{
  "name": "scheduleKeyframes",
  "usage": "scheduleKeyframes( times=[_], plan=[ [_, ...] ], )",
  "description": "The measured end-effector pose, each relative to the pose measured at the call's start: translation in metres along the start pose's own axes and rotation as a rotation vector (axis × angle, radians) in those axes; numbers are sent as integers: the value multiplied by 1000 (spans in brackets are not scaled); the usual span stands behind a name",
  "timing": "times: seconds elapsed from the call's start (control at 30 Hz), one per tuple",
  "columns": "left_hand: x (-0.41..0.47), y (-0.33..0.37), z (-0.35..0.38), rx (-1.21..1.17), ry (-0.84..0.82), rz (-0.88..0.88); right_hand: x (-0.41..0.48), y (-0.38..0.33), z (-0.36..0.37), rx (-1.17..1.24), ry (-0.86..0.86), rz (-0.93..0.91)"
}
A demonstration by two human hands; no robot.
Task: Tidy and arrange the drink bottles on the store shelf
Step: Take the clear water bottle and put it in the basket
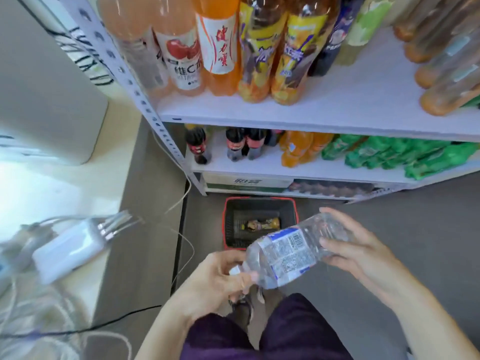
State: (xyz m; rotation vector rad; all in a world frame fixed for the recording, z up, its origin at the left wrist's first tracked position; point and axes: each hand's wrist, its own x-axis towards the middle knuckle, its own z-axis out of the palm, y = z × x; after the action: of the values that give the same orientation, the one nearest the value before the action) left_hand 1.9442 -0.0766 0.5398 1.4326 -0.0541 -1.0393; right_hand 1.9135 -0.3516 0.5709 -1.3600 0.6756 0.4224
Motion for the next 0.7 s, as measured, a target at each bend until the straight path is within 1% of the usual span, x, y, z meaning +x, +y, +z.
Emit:
scheduleKeyframes(
  times=[0.1, 0.17, 0.23, 0.3, 0.37, 0.43, 0.47, 0.53, 0.6, 0.7],
  plan=[
    [16, -28, -1, 39, 111, -49, 27, 30, 1, 44, 44, 103],
    [31, -53, 2, 17, 204, -76, 54, 50, 1, 10, 81, 151],
    [51, -83, 7, -37, 318, -95, 87, 71, 1, -108, 92, 178],
    [76, -117, 11, -45, 476, -130, 122, 96, -3, -257, 92, 203],
    [109, -157, 10, 129, 646, -187, 151, 123, -12, -378, 89, 225],
    [147, -195, 2, 352, 765, -282, 169, 148, -23, -449, 75, 243],
    [167, -214, -5, 443, 785, -341, 175, 161, -31, -474, 68, 251],
    [205, -250, -17, 561, 751, -429, 182, 186, -47, -533, 65, 267],
    [241, -285, -25, 584, 694, -457, 189, 212, -64, -578, 77, 276],
    [294, -330, -28, 581, 596, -444, 203, 249, -86, -597, 113, 296]
  ],
)
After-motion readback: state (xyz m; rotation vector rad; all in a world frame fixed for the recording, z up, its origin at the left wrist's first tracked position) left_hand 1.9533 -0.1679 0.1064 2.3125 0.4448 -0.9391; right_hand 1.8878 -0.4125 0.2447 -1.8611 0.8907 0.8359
